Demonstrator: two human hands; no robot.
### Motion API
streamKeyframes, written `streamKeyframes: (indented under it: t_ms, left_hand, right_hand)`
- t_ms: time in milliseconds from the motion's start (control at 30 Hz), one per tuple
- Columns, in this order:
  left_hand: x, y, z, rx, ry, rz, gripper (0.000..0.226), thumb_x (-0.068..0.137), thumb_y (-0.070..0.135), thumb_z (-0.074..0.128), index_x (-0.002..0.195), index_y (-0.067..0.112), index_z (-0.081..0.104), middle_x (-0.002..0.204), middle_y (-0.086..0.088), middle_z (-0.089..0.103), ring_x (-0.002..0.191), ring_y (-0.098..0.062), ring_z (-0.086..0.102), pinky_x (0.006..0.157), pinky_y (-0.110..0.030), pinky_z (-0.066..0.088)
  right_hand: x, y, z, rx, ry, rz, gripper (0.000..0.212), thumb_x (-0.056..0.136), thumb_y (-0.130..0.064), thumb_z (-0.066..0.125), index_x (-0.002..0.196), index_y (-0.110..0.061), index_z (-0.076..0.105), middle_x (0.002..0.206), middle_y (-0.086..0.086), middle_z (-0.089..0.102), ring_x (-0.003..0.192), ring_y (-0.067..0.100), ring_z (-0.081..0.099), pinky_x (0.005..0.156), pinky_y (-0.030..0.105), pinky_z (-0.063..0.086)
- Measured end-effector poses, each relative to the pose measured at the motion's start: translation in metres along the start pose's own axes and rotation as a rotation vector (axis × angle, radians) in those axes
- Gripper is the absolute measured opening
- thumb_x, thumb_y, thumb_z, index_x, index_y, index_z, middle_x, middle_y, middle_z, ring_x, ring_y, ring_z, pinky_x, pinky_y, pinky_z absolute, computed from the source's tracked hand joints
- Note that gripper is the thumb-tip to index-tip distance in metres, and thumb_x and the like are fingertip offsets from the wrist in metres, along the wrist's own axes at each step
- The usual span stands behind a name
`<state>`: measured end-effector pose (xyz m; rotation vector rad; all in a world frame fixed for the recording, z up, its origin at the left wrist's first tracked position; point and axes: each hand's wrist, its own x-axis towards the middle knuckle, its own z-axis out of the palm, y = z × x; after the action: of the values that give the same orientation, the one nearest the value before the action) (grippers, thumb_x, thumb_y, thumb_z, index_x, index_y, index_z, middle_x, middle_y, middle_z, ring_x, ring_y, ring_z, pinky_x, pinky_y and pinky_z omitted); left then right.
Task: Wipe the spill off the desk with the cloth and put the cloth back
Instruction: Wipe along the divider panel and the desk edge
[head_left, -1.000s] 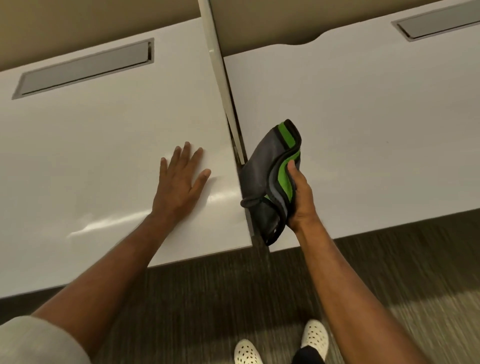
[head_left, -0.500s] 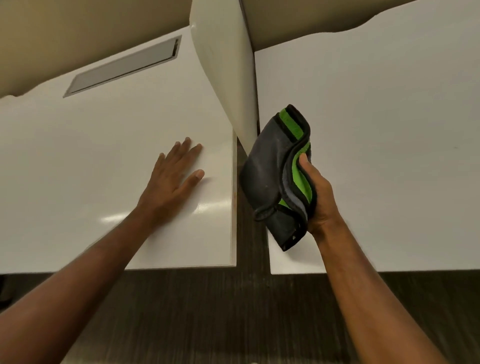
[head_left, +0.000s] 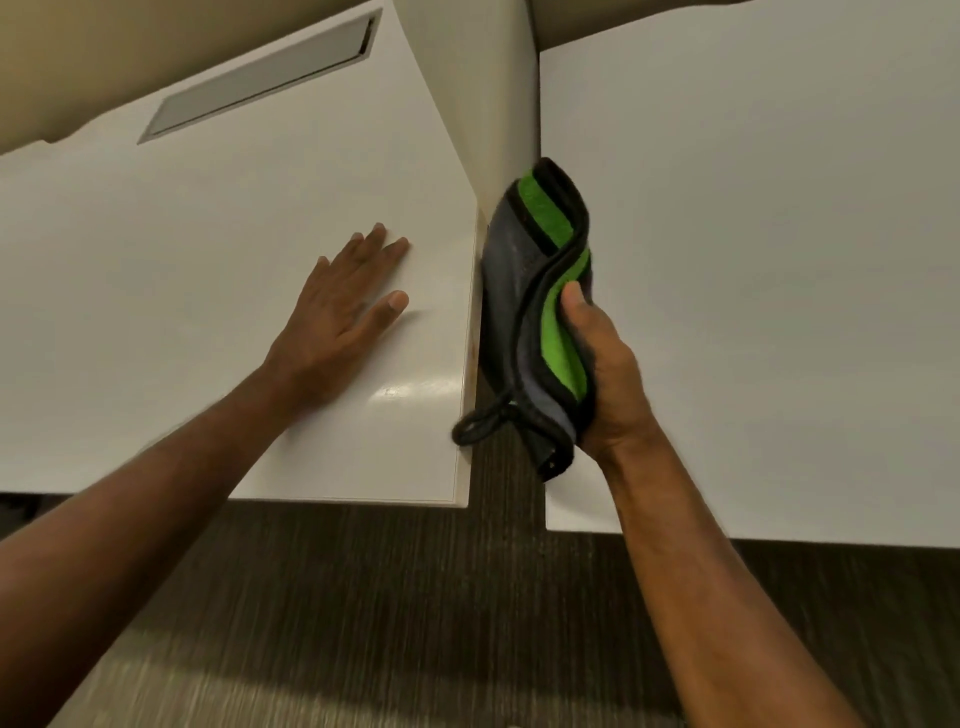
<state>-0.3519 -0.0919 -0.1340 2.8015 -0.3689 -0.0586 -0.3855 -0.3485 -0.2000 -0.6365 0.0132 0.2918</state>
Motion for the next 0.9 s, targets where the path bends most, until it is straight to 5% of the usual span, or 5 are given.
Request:
streamKeyframes:
  t_ms: [100,200,333,467,900]
  left_hand:
    - [0.001,0.000,0.000,-0.024,0.013,-0.007,0.065,0.099,0.067,0.024,0.159,0.042,0.020,0.170,0.016,0.010,0.155,0.001,0.000,0.128,-0.043,0.000]
    - [0.001,0.001,0.000,-0.008,0.009,0.002,0.073,0.094,0.076,0.015,0.159,0.043,0.017,0.170,0.013,0.009,0.156,-0.003,0.000,0.128,-0.045,0.001]
    - [0.001,0.002,0.001,-0.001,0.016,0.010,0.071,0.093,0.078,0.014,0.158,0.047,0.013,0.170,0.013,0.008,0.156,-0.005,-0.001,0.128,-0.045,0.001]
    - [0.001,0.002,0.001,0.018,0.014,0.026,0.064,0.097,0.073,0.016,0.157,0.050,0.010,0.170,0.013,0.005,0.156,-0.004,-0.003,0.128,-0.044,0.000]
    - [0.001,0.002,0.001,0.023,0.016,0.005,0.064,0.100,0.068,0.020,0.159,0.044,0.014,0.170,0.014,0.006,0.155,-0.001,-0.003,0.128,-0.041,-0.001]
  right_hand:
    - [0.008,0.012,0.034,-0.307,0.010,-0.047,0.048,0.098,-0.038,0.054,0.140,-0.014,0.056,0.118,0.006,0.073,0.108,0.021,0.070,0.093,0.036,0.058]
    - [0.009,0.024,0.058,-0.493,-0.028,-0.121,0.062,0.099,-0.038,0.050,0.152,-0.054,0.021,0.168,0.004,0.029,0.153,0.023,0.031,0.125,0.049,0.030]
    - [-0.006,0.029,0.062,-0.578,-0.031,-0.155,0.069,0.101,-0.037,0.046,0.159,-0.046,0.009,0.173,-0.010,0.004,0.159,0.014,0.006,0.128,0.053,0.017]
    - [-0.060,0.043,0.061,-0.571,-0.140,-0.122,0.064,0.103,-0.038,0.046,0.137,-0.081,0.013,0.172,-0.018,-0.002,0.159,0.009,0.003,0.127,0.055,0.018]
    - [0.001,0.017,0.072,-0.693,0.071,-0.110,0.060,0.109,-0.032,0.044,0.161,-0.041,0.015,0.171,-0.009,0.018,0.153,0.011,0.029,0.125,0.045,0.031]
